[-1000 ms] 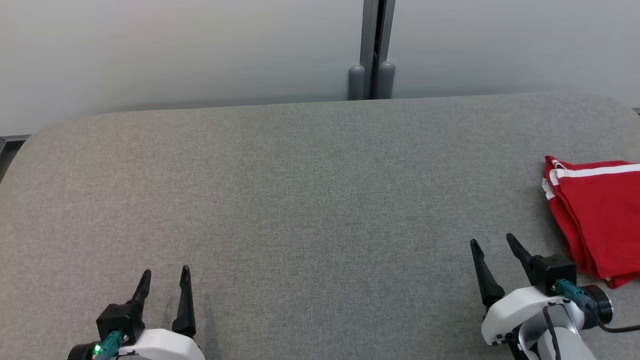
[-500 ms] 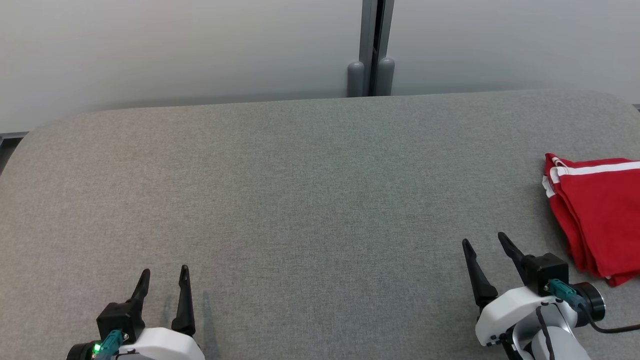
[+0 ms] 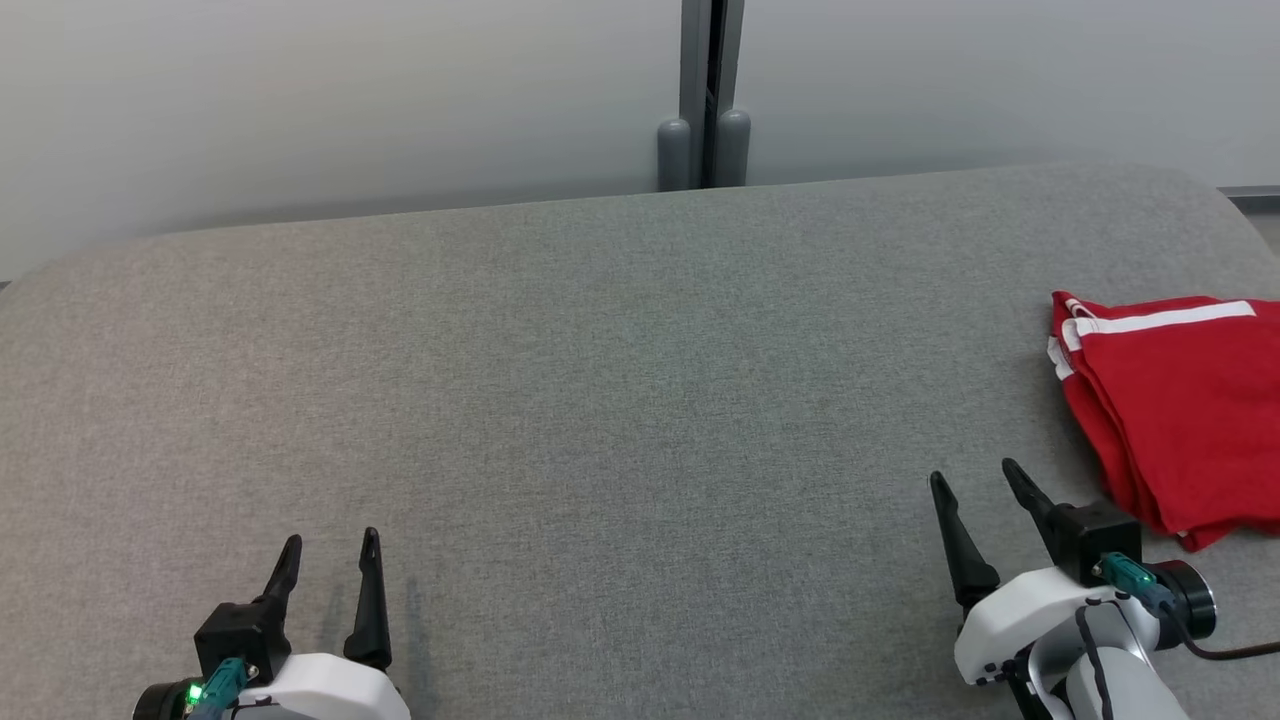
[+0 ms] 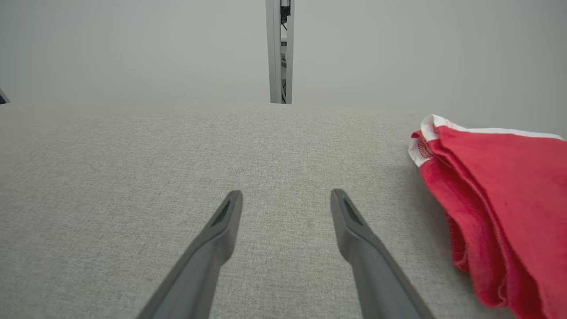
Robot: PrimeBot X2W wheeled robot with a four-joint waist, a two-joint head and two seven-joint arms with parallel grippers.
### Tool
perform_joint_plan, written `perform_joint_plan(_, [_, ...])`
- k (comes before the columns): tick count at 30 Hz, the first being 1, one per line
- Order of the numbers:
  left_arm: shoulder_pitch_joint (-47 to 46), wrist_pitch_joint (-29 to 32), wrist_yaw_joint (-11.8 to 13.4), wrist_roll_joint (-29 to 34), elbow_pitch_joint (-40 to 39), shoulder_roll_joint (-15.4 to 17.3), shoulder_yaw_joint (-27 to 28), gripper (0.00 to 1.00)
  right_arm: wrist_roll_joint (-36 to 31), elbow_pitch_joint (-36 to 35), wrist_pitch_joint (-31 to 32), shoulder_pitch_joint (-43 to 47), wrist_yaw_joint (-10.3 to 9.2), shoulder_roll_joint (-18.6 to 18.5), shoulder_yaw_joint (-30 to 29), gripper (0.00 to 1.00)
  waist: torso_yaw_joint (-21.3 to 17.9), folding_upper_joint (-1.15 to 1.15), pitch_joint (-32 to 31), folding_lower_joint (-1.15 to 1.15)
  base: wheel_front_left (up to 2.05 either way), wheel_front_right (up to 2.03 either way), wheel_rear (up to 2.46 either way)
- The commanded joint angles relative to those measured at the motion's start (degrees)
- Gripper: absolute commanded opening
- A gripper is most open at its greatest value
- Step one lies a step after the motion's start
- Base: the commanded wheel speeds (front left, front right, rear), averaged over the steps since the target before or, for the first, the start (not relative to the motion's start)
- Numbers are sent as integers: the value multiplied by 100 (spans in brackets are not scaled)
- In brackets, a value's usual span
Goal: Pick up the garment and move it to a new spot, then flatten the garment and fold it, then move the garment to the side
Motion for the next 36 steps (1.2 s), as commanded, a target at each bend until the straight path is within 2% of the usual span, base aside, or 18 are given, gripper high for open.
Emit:
perform_joint_plan(1, [-43, -26, -6, 8, -11, 42, 25, 100, 12, -47, -24, -8, -2, -23, -26, 100, -13, 0, -16, 0, 0, 0, 0])
perform_joint_plan(6, [-13, -26, -58, -95, 9, 32, 44, 100, 71, -85, -24, 27, -2, -38, -59, 100, -22, 0, -43, 0, 0, 0, 0])
perform_joint_plan(7, [5, 0, -63, -89, 9, 10, 29, 0, 53, -78, 0, 11, 0, 8, -52, 0, -23, 0, -45, 0, 0, 0, 0])
perform_joint_plan(11, [85, 59, -70, -136, 167, -39, 32, 0, 115, 49, 48, 139, 0, 47, -85, 0, -24, 0, -50, 0, 0, 0, 0])
perform_joint_plan(36, [-28, 708, -351, -2673, -252, -16, 246, 0, 2862, -652, 703, 386, 0, 23, -426, 0, 32, 0, -126, 0, 0, 0, 0])
